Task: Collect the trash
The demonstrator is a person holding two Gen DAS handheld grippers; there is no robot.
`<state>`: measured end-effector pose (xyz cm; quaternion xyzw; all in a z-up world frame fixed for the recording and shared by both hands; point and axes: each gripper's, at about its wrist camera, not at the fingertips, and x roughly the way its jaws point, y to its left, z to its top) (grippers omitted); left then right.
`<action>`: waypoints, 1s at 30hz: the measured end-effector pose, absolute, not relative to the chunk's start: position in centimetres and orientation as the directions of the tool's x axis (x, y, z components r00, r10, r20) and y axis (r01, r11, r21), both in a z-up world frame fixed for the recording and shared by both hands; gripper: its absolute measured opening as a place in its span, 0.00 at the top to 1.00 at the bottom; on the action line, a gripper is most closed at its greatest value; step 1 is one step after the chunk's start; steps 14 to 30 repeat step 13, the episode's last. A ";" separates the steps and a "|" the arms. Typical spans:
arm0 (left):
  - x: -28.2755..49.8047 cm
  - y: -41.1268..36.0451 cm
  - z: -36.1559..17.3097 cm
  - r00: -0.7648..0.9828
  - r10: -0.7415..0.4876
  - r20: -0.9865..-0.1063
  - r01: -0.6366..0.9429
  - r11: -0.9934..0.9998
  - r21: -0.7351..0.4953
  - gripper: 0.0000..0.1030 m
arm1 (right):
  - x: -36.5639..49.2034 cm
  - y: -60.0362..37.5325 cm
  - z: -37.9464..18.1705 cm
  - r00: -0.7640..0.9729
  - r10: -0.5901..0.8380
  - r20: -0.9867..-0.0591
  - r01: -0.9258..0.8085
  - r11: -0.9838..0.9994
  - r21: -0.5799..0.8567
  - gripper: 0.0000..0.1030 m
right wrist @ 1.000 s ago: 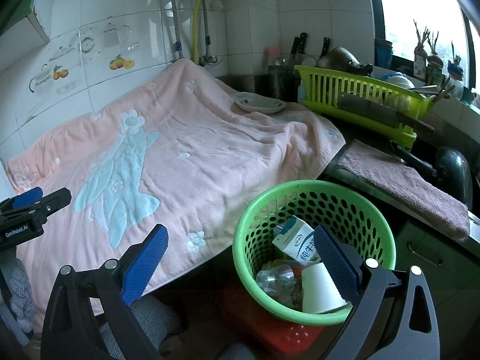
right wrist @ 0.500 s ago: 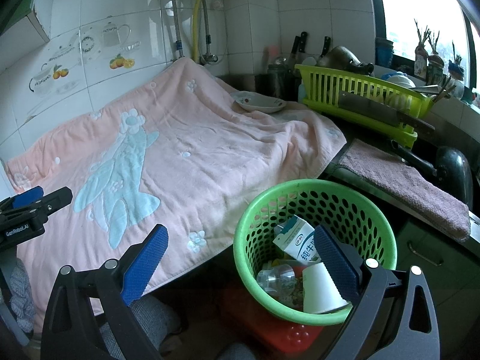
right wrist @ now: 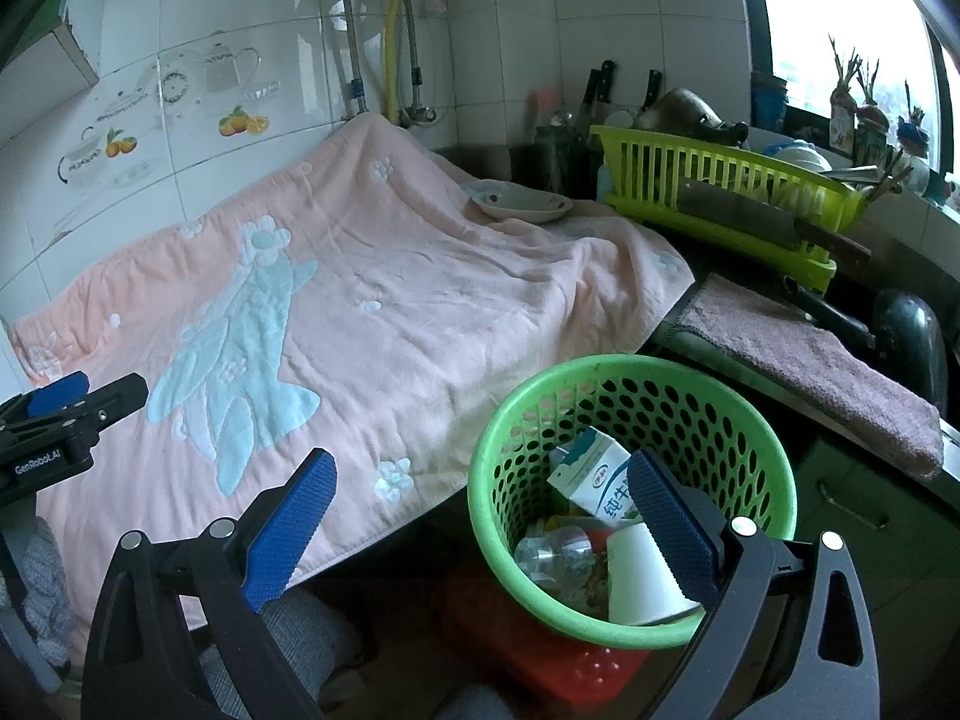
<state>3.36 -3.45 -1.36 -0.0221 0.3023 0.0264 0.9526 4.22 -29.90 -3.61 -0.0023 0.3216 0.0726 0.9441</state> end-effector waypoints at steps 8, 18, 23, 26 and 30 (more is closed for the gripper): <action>3.3 -3.4 -1.4 0.815 0.040 -0.578 -0.068 0.997 -0.028 0.05 | 4.2 -29.8 -3.7 0.783 0.135 -0.607 -0.138 0.990 0.043 0.08; 3.3 -3.4 -1.4 0.814 0.040 -0.579 -0.070 0.997 -0.030 0.05 | 4.2 -29.9 -3.6 0.783 0.136 -0.607 -0.138 0.989 0.043 0.08; 3.3 -3.4 -1.4 0.814 0.040 -0.579 -0.070 0.997 -0.030 0.05 | 4.2 -29.9 -3.6 0.783 0.136 -0.607 -0.138 0.989 0.043 0.08; 3.3 -3.4 -1.4 0.814 0.040 -0.579 -0.070 0.997 -0.030 0.05 | 4.2 -29.9 -3.6 0.783 0.136 -0.607 -0.138 0.989 0.043 0.08; 3.3 -3.4 -1.4 0.814 0.040 -0.579 -0.070 0.997 -0.030 0.05 | 4.2 -29.9 -3.6 0.783 0.136 -0.607 -0.138 0.989 0.043 0.08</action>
